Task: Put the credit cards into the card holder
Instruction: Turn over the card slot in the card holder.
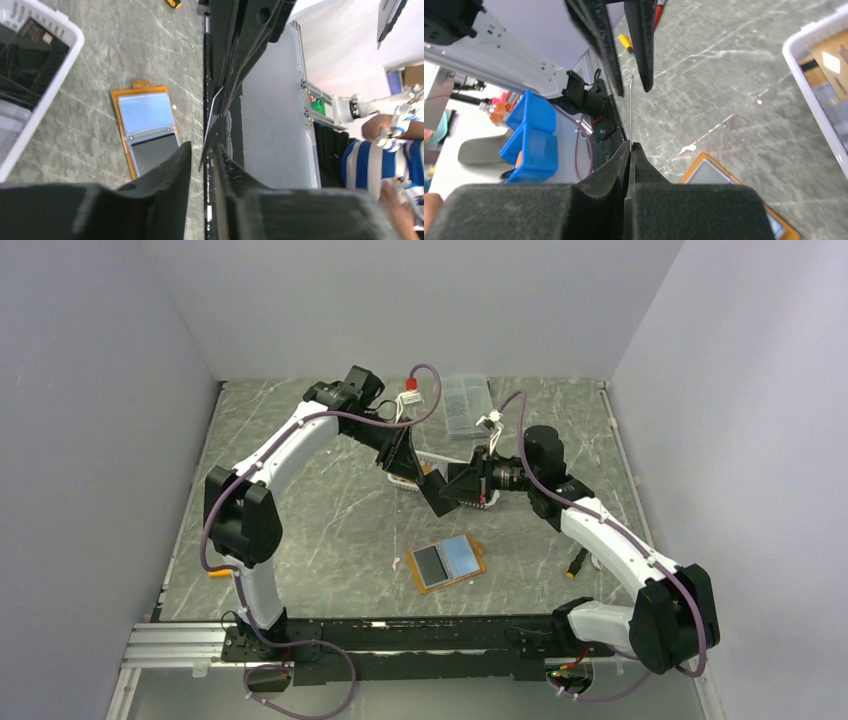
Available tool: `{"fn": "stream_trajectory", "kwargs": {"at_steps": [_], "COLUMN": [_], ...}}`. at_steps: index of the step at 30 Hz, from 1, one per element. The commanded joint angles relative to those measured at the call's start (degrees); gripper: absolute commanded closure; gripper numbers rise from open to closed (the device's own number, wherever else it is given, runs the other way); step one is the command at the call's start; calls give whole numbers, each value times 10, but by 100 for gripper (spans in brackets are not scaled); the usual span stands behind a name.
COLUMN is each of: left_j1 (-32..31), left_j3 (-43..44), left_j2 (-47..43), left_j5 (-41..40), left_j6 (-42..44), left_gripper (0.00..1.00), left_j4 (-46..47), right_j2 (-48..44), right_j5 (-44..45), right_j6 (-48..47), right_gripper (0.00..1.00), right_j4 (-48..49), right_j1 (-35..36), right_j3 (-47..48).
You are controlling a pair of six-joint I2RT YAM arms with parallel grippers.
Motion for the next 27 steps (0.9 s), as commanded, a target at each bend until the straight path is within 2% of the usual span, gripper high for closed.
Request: {"fn": "stream_trajectory", "kwargs": {"at_steps": [1,2,3,8,13,21,27], "left_j1": [0,1,1,-5,-44,-139,-216], "left_j3": [-35,-50,-71,-219,-344,-349,-348], "left_j2": [-38,-41,-42,-51,-73,-62,-56], "left_j5": [-43,-49,-53,-81,-134,-205,-276], "left_j6": [-23,-30,-41,-74,-83,-81,-80], "left_gripper": [59,52,51,51,52,51,52], "left_j4": [34,38,46,98,170,233,261], "right_j2": [-22,-21,-21,-26,-39,-86,-75], "right_j5": [100,129,155,334,459,549,550], "right_j6": [-31,-31,-27,2,44,78,88], "right_gripper": [100,100,100,100,100,100,100], "right_j4": [-123,-147,-161,-227,-271,-327,-317], "right_j1": [4,6,13,81,111,118,118], "right_j3": [10,2,-11,-73,-109,-121,-147]}}
